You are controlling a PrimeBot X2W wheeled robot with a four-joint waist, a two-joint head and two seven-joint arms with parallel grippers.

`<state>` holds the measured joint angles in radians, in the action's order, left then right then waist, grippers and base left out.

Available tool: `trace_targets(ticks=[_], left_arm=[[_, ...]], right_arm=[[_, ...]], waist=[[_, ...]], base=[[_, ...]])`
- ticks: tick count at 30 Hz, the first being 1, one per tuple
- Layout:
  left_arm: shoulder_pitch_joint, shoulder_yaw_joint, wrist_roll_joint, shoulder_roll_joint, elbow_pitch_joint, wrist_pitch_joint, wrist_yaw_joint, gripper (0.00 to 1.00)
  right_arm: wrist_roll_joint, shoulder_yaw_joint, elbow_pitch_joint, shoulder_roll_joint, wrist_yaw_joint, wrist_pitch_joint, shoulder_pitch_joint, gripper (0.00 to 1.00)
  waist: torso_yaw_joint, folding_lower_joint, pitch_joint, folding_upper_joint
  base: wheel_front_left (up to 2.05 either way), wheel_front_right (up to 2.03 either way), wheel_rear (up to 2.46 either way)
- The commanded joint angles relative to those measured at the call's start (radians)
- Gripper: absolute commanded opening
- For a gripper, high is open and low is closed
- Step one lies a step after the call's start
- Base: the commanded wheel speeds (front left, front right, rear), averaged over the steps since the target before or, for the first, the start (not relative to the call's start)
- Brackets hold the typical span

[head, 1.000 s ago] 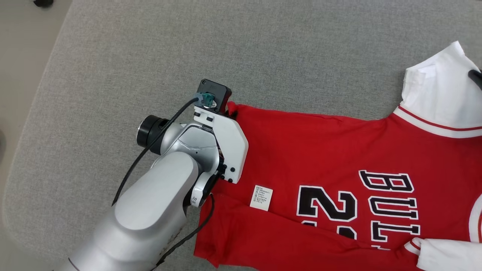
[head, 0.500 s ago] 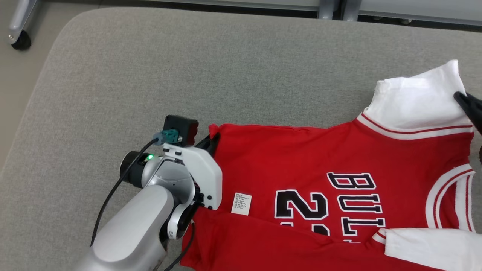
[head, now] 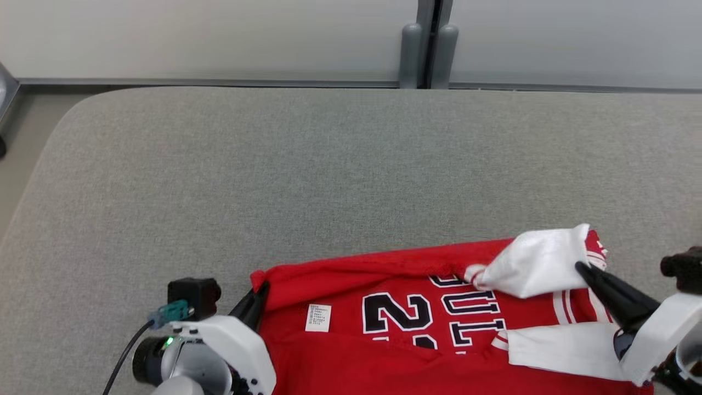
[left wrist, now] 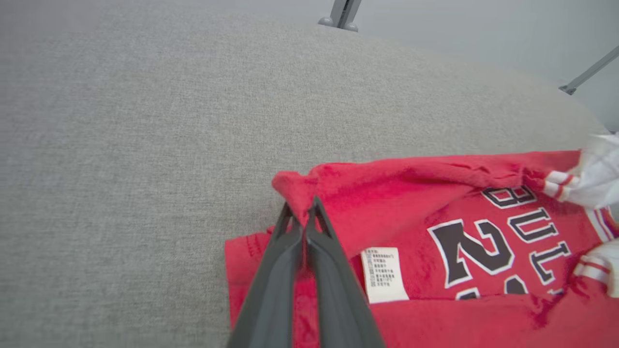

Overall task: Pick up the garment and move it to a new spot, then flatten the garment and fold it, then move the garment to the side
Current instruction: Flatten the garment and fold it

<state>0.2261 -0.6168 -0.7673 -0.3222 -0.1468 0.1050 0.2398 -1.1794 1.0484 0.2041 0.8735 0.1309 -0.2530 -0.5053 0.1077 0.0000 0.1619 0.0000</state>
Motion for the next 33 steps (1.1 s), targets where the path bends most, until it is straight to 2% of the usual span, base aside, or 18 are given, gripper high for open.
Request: trace_targets(ticks=[1, 13, 14, 16, 17, 19, 22, 23, 25, 29, 33], left_arm=[[-0.025, 0.012, -0.013, -0.011, 0.003, -0.014, 0.001, 0.00], [-0.218, 0.060, -0.084, -0.026, 0.031, -0.117, -0.009, 0.00], [-0.232, 0.056, -0.079, -0.031, 0.026, -0.119, -0.007, 0.05], [-0.254, 0.043, -0.080, -0.029, 0.018, -0.121, -0.009, 0.61], [-0.261, 0.033, -0.068, -0.032, 0.012, -0.124, -0.014, 1.00], [-0.278, 0.022, -0.057, -0.035, -0.006, -0.138, -0.014, 1.00], [-0.301, 0.034, -0.030, -0.039, -0.036, -0.201, 0.015, 1.00], [-0.315, 0.059, 0.001, -0.040, -0.044, -0.272, 0.052, 1.00], [-0.337, 0.082, 0.027, -0.034, -0.037, -0.326, 0.089, 1.00], [-0.364, 0.115, 0.102, -0.004, 0.009, -0.366, 0.150, 1.00], [-0.383, 0.148, 0.175, 0.054, 0.047, -0.371, 0.170, 1.00]], right_arm=[[0.014, -0.006, 0.004, -0.010, 0.000, -0.007, 0.026, 0.00], [0.098, -0.059, 0.062, -0.149, 0.000, 0.003, 0.205, 0.00], [0.113, -0.061, 0.069, -0.156, 0.000, 0.007, 0.211, 0.29], [0.150, -0.070, 0.103, -0.165, 0.000, 0.022, 0.219, 1.00], [0.166, -0.078, 0.126, -0.173, 0.000, 0.031, 0.224, 1.00], [0.198, -0.098, 0.162, -0.184, 0.000, 0.044, 0.232, 1.00], [0.214, -0.143, 0.178, -0.185, 0.000, 0.069, 0.245, 1.00], [0.213, -0.191, 0.178, -0.174, 0.000, 0.085, 0.252, 1.00], [0.221, -0.243, 0.179, -0.170, 0.000, 0.107, 0.249, 1.00], [0.250, -0.319, 0.188, -0.200, 0.000, 0.183, 0.224, 1.00], [0.277, -0.360, 0.217, -0.257, 0.000, 0.248, 0.205, 1.00]], waist=[[-0.026, 0.0000, -0.032, 0.0000], [-0.079, 0.0000, -0.111, 0.0000], [-0.083, 0.0000, -0.116, 0.0000], [-0.091, 0.0000, -0.123, 0.0000], [-0.094, 0.0000, -0.128, 0.0000], [-0.098, 0.0000, -0.137, 0.0000], [-0.107, 0.0000, -0.149, 0.0000], [-0.112, 0.0000, -0.152, 0.0000], [-0.121, 0.0000, -0.147, 0.0000], [-0.121, 0.0000, -0.124, 0.0000], [-0.103, 0.0000, -0.102, 0.0000]], base=[[0.00, 0.00, 0.00], [0.00, 0.00, 0.00], [0.00, 0.00, 0.00], [0.00, 0.00, 0.00], [0.00, 0.00, 0.00], [0.00, 0.00, 0.00], [0.00, 0.00, 0.00], [0.00, 0.00, 0.00], [0.00, 0.00, 0.00], [0.00, 0.00, 0.00], [0.00, 0.00, 0.00]])
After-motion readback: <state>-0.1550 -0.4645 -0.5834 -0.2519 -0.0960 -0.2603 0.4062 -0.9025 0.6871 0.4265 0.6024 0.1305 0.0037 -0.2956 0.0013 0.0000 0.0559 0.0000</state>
